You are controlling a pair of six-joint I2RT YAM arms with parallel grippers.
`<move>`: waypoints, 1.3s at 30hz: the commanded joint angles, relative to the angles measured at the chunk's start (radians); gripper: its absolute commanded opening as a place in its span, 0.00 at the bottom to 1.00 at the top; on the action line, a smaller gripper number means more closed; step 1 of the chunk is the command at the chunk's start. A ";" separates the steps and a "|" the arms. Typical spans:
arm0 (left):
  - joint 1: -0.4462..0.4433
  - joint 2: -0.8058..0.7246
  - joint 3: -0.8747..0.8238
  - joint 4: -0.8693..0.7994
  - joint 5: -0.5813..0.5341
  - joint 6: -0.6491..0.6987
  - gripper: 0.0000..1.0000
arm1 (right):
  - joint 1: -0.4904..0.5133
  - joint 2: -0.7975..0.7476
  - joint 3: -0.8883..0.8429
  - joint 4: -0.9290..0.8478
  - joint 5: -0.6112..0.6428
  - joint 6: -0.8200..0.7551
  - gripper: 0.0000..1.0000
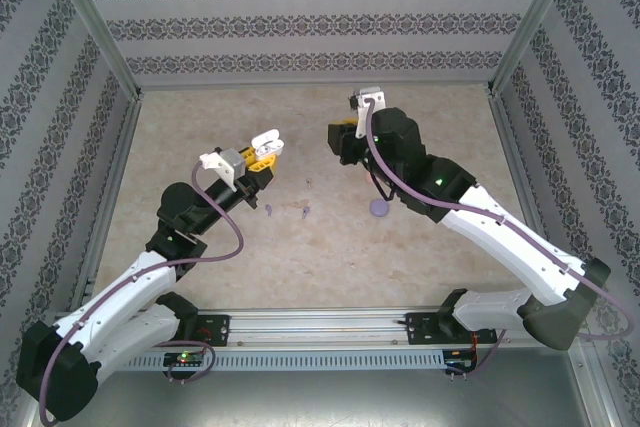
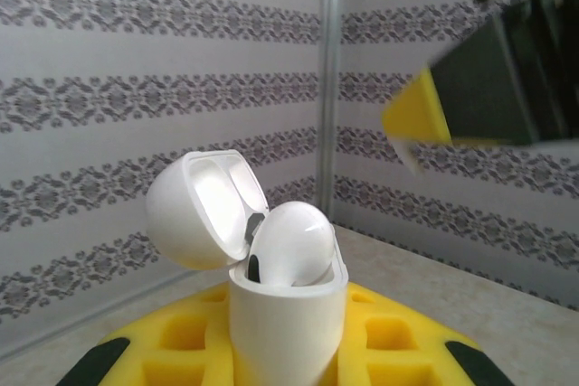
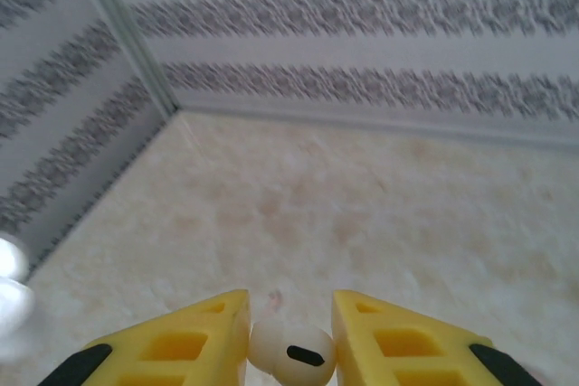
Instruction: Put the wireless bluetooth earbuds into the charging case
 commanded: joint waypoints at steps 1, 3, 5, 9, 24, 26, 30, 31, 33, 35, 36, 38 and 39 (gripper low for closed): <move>0.005 0.025 0.047 0.071 0.099 0.018 0.00 | -0.007 -0.013 0.046 0.106 -0.089 -0.113 0.31; 0.005 0.052 0.068 0.075 0.128 0.020 0.00 | -0.007 -0.009 0.048 0.145 -0.122 -0.134 0.31; 0.003 0.081 0.087 0.090 0.148 0.018 0.00 | -0.007 -0.003 0.044 0.180 -0.151 -0.151 0.31; 0.002 0.129 0.107 0.138 0.163 0.008 0.00 | -0.011 0.010 0.036 0.221 -0.203 -0.163 0.31; -0.006 0.201 0.137 0.215 0.177 -0.006 0.00 | -0.015 0.066 0.001 0.270 -0.281 -0.151 0.30; -0.006 0.207 0.139 0.222 0.179 -0.009 0.00 | -0.014 0.069 -0.010 0.276 -0.285 -0.140 0.30; -0.006 0.213 0.143 0.232 0.181 -0.012 0.00 | -0.015 0.076 -0.026 0.285 -0.294 -0.125 0.30; -0.006 0.214 0.142 0.233 0.179 -0.013 0.00 | -0.015 0.077 -0.029 0.285 -0.294 -0.123 0.30; -0.006 0.216 0.144 0.238 0.178 -0.014 0.00 | -0.013 0.080 -0.036 0.288 -0.297 -0.117 0.29; -0.005 0.217 0.145 0.240 0.179 -0.014 0.00 | -0.013 0.084 -0.041 0.290 -0.299 -0.112 0.29; -0.006 0.218 0.144 0.239 0.177 -0.014 0.00 | -0.014 0.084 -0.042 0.291 -0.299 -0.112 0.29; -0.007 0.218 0.148 0.241 0.179 -0.016 0.00 | -0.014 0.088 -0.046 0.291 -0.298 -0.111 0.29; -0.005 0.219 0.149 0.240 0.178 -0.016 0.00 | -0.014 0.089 -0.047 0.291 -0.297 -0.111 0.29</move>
